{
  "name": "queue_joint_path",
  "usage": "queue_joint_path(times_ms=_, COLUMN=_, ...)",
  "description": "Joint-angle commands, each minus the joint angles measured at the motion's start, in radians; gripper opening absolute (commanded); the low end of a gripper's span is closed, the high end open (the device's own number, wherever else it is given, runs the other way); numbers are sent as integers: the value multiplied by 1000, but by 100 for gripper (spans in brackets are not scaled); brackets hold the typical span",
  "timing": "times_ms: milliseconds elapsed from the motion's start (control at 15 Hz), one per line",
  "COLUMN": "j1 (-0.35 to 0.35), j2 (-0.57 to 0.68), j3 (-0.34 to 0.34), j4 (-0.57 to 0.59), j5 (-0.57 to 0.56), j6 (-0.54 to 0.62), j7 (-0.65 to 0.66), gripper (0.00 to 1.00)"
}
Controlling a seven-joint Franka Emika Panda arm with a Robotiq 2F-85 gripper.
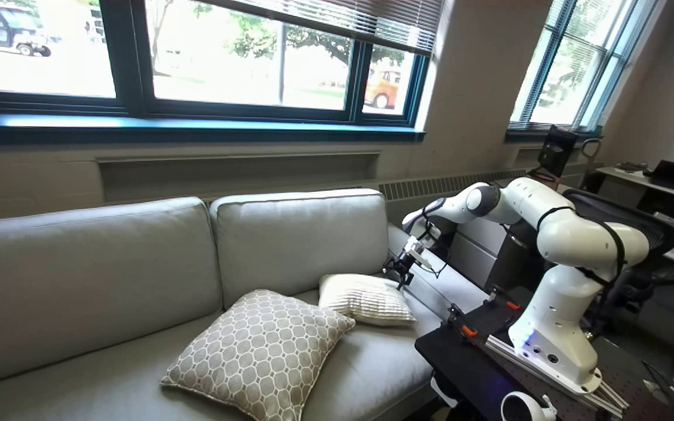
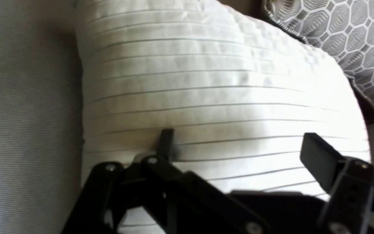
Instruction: Stack the two pillows against each other.
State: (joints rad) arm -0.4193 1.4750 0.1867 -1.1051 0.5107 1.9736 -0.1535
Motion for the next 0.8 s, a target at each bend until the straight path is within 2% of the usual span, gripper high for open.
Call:
queue_joint_path(times_ms=0, j1=5, j2=-2, j3=12, j4=12, j5=15, j6=-55, j7=-51, gripper=100)
queue_joint_path(times_ms=333, j1=46, j2=-2, j3=-55, j4=-17, j5=-20, j6=-115, j7=3, gripper=100)
queue_joint_path(times_ms=533, j1=125, j2=1, j3=-116, j4=-21, j5=-31, j6=0, j7=123, gripper=100)
queue_joint_path(times_ms=733, j1=203, j2=1, j3=-114, j4=-8, j5=-52, j6=80, j7=185, gripper=100)
